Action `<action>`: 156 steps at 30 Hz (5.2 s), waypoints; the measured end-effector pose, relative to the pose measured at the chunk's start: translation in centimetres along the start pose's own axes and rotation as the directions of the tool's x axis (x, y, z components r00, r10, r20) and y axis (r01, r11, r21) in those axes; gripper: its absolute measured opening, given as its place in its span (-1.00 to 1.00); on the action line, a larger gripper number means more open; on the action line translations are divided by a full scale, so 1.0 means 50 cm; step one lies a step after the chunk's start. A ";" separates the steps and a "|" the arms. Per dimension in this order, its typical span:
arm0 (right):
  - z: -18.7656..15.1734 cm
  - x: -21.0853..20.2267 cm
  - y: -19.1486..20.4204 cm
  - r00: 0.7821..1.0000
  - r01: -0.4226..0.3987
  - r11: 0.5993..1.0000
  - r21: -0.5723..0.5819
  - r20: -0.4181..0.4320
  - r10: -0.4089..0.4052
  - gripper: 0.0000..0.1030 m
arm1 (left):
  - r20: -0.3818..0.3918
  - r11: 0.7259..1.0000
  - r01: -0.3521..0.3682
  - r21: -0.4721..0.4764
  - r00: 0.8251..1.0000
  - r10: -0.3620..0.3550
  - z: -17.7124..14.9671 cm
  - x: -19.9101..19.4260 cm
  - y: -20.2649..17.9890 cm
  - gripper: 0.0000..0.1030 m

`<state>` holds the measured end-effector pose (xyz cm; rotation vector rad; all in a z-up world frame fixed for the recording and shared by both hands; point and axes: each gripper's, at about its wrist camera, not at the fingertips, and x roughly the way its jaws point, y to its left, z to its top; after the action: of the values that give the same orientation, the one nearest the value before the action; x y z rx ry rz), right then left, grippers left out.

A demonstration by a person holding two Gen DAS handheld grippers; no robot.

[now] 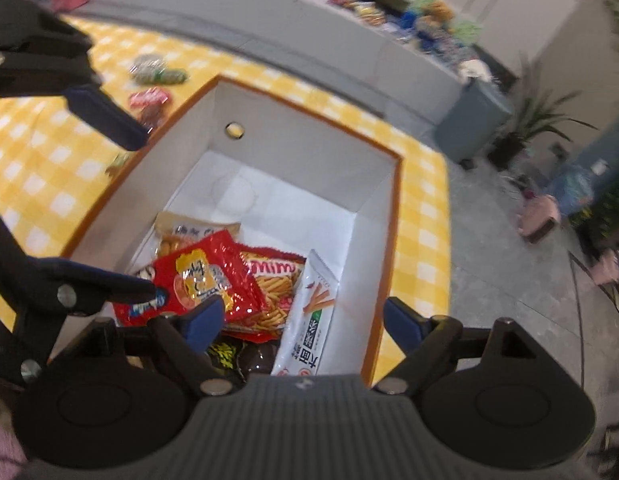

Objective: Organize snacks
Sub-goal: 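Open both tools to drop the packets into the box, then move both tools back to the table toward the clear green-snack bag, then grasp the clear bag of green-wrapped snacks with the right tool, then drop the clear bag into the box with the right tool while the left grasps the meat packet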

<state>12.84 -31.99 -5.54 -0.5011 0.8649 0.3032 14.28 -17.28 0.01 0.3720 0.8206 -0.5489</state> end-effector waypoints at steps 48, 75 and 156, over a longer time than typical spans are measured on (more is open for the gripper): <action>0.014 0.055 0.475 0.948 0.069 0.976 0.208 0.292 -0.129 0.60 | -0.066 0.825 -0.319 -0.467 0.943 0.327 -0.444 -0.135 0.252 0.77; 0.153 0.308 0.475 0.972 0.149 0.942 0.301 0.128 -0.195 0.28 | -0.118 0.822 -0.336 -0.460 0.941 0.318 -0.424 -0.018 0.372 0.72; 0.143 0.133 0.057 0.999 -0.027 0.971 0.236 0.047 0.016 -0.13 | -0.163 0.756 -0.162 -0.634 0.984 0.074 -0.200 0.246 0.482 0.45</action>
<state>20.32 -25.41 -7.71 -0.2625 0.8504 0.2268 29.54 3.24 -13.31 -0.1879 1.0492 -0.0930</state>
